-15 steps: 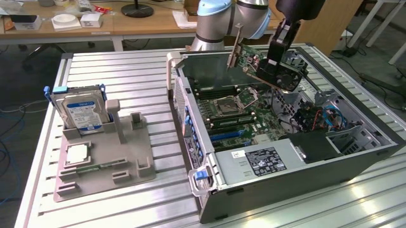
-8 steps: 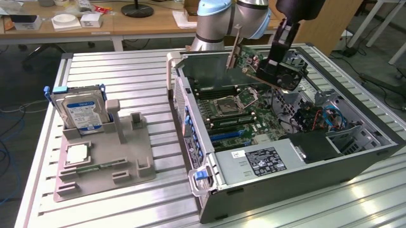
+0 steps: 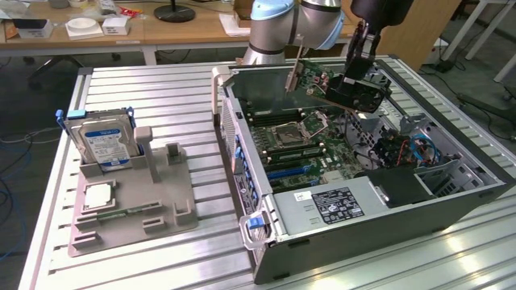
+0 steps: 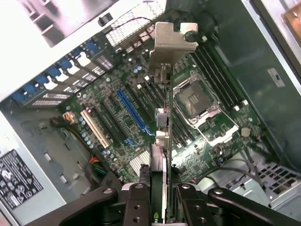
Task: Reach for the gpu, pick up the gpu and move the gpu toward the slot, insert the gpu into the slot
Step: 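Insert the gpu into the slot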
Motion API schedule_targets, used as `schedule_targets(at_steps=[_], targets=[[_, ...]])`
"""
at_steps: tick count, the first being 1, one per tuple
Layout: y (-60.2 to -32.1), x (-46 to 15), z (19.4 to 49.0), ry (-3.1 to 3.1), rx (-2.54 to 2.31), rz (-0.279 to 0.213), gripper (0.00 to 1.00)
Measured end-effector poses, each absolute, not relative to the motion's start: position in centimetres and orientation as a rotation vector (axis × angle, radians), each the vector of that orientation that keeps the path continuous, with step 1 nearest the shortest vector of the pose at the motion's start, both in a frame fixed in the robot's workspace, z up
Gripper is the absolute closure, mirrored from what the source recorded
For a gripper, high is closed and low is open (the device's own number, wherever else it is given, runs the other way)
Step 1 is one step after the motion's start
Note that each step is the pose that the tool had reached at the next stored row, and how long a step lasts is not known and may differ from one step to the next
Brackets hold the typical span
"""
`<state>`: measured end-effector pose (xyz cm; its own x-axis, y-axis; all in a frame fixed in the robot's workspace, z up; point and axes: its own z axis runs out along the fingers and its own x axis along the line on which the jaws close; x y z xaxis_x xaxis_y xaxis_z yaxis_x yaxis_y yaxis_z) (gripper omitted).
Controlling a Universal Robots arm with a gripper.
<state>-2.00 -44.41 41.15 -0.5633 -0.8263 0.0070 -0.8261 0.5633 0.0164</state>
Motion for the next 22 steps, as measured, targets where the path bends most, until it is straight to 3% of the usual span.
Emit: schedule_targets(at_steps=[22], targets=[[-44.41,-2.01,40.99,-2.469,1.926,-0.013,0.74]])
